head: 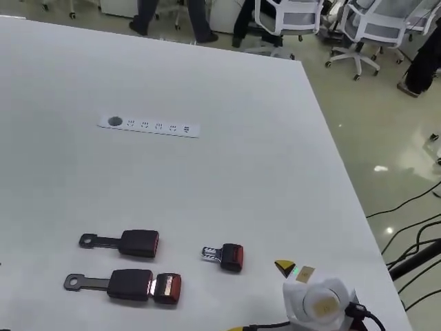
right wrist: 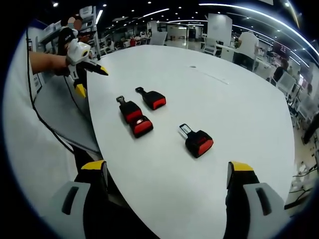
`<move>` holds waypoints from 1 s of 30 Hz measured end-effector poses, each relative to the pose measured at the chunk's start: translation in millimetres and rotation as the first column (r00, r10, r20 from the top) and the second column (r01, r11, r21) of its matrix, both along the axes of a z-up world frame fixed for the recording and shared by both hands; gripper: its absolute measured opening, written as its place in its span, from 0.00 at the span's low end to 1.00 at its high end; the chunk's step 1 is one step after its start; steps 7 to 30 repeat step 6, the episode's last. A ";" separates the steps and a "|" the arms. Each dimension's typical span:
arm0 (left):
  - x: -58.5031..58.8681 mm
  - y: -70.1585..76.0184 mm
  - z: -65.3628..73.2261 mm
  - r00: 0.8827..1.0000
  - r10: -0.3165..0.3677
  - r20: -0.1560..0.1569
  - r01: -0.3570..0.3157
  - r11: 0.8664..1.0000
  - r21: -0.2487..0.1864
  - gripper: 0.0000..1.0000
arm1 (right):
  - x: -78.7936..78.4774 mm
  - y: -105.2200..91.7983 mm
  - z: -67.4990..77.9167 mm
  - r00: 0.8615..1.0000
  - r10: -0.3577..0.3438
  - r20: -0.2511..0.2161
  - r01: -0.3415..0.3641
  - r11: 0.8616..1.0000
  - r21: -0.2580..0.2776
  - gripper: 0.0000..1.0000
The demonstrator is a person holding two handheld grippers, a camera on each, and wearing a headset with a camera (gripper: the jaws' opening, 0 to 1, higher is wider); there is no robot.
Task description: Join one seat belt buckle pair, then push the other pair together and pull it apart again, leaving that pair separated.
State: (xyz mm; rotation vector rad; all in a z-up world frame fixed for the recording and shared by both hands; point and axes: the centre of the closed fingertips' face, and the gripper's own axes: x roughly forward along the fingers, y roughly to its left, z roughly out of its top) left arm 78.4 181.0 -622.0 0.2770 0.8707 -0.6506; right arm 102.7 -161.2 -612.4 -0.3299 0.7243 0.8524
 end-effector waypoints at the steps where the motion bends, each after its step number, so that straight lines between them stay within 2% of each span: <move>1: -0.1 -0.2 0.0 1.000 0.002 0.000 -0.002 1.000 0.000 1.00 | 0.8 -0.6 -1.5 1.000 -0.002 0.002 0.002 1.000 -0.001 1.00; 6: -1.2 -1.6 -2.8 1.000 -0.003 -0.005 0.003 1.000 0.003 1.00 | 1.3 -0.3 -6.4 1.000 -0.005 -0.001 0.005 1.000 -0.001 1.00; 30: -1.2 -1.6 -2.8 1.000 -0.003 -0.005 0.003 1.000 0.003 1.00 | 1.3 -0.3 -6.4 1.000 -0.005 -0.001 0.005 1.000 -0.001 1.00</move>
